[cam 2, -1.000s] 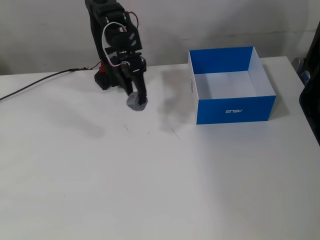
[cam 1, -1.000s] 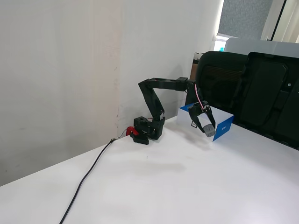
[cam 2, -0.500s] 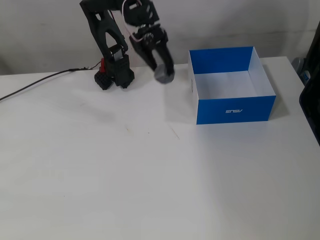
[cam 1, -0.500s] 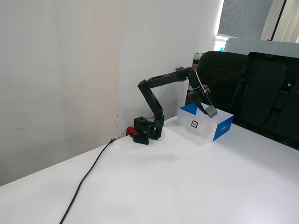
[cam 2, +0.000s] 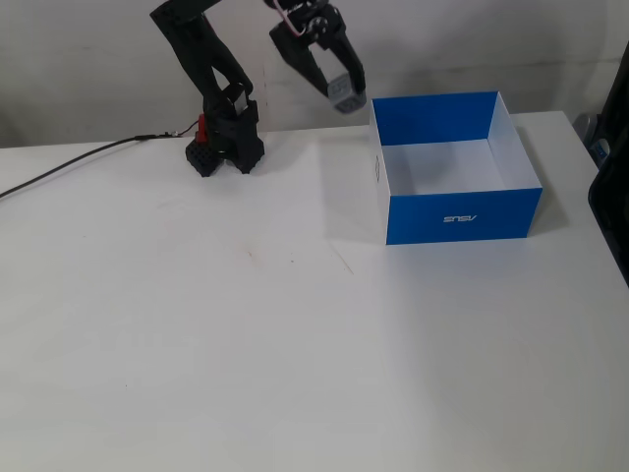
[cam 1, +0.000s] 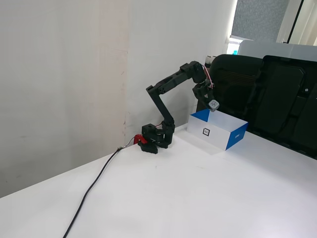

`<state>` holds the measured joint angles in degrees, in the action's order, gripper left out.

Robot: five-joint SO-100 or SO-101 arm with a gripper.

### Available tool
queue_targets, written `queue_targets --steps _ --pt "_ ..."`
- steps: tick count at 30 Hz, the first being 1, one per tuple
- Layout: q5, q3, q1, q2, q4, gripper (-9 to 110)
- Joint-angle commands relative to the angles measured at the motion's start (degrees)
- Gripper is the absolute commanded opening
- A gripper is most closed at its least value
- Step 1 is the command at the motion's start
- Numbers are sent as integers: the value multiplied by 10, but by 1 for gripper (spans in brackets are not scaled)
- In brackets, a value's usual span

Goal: Grasp the gray block and put it in the box.

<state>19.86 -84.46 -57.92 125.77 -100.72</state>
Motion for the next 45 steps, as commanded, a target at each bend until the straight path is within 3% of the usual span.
queue_targets --steps 1,25,32,45 --pt "-4 62 -63 -5 -26 0" --pt "4 335 -150 -348 -56 0" --pt "-5 362 -148 -363 -55 17" --pt "-4 373 -147 -378 -58 20"
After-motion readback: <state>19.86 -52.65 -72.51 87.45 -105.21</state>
